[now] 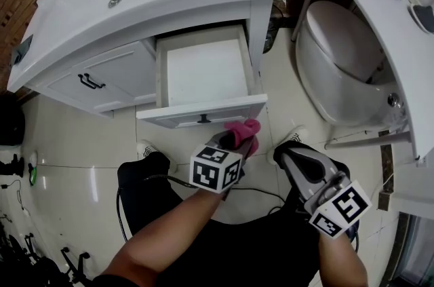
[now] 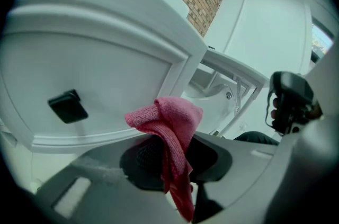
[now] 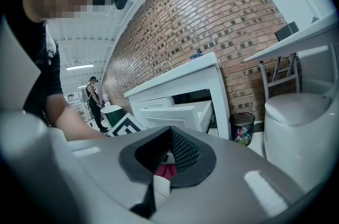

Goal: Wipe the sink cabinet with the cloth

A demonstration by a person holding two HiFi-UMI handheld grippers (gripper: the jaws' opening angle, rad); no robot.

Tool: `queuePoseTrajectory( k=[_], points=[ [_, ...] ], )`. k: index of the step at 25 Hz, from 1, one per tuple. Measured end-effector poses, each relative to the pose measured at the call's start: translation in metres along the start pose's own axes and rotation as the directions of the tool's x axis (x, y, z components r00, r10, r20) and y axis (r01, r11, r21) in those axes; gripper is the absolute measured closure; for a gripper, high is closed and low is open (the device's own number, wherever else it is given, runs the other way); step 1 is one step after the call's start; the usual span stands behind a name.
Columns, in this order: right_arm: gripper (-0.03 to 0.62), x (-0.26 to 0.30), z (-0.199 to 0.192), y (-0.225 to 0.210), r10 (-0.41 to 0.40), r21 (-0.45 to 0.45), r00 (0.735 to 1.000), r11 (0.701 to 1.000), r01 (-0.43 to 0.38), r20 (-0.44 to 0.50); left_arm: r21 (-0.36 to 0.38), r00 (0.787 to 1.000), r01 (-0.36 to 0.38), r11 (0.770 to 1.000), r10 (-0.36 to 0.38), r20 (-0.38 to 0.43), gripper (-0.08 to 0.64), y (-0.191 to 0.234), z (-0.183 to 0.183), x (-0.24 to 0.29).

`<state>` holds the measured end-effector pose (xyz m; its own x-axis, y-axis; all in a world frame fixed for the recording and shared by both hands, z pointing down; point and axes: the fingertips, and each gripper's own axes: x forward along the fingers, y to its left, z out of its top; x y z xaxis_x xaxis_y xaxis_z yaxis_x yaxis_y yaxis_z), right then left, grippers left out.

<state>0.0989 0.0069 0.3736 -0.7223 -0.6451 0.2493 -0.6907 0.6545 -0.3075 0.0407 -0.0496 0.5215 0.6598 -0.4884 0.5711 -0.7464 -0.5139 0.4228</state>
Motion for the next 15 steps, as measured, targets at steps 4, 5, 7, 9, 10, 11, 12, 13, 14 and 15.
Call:
queuePoseTrajectory(
  k=[4,5,7,9,10,11,12,13,14,15],
  points=[
    [0.586,0.003,0.003,0.0,0.004,0.003,1.0,1.0,-0.004,0.013,-0.054,0.996,-0.033,0.998,0.037,0.075,0.451,0.021,0.015,-0.051],
    [0.586,0.004,0.002,0.001,0.008,0.004,1.0,1.0,-0.008,0.015,-0.071,0.993,-0.054,0.996,0.06,0.097,0.451,0.03,0.019,-0.065],
    [0.586,0.009,0.001,0.005,0.02,0.003,1.0,1.0,-0.02,0.017,-0.095,0.984,-0.096,0.991,0.109,0.138,0.451,0.049,0.027,-0.093],
    [0.586,0.012,0.002,0.009,0.031,-0.001,0.999,1.0,-0.031,0.018,-0.092,0.973,-0.14,0.986,0.154,0.174,0.451,0.064,0.034,-0.119],
    [0.586,0.014,0.003,0.011,0.035,-0.004,0.999,0.999,-0.035,0.019,-0.084,0.965,-0.165,0.983,0.179,0.191,0.451,0.071,0.037,-0.132],
    [0.586,0.015,0.004,0.013,0.037,-0.007,0.999,0.999,-0.037,0.019,-0.077,0.956,-0.192,0.978,0.204,0.21,0.451,0.077,0.04,-0.144],
    [0.586,0.016,0.005,0.014,0.039,-0.01,0.999,0.999,-0.039,0.019,-0.072,0.946,-0.219,0.973,0.229,0.229,0.451,0.084,0.043,-0.157],
    [0.586,0.018,0.006,0.015,0.041,-0.012,0.999,0.999,-0.041,0.019,-0.07,0.935,-0.243,0.967,0.253,0.248,0.451,0.09,0.046,-0.168],
    [0.586,0.019,0.007,0.015,0.042,-0.013,0.999,0.999,-0.042,0.017,-0.071,0.925,-0.265,0.962,0.274,0.263,0.451,0.096,0.048,-0.178],
    [0.586,0.021,0.007,0.015,0.043,-0.015,0.999,0.999,-0.043,0.015,-0.072,0.916,-0.282,0.957,0.291,0.275,0.451,0.101,0.05,-0.187]
  ],
)
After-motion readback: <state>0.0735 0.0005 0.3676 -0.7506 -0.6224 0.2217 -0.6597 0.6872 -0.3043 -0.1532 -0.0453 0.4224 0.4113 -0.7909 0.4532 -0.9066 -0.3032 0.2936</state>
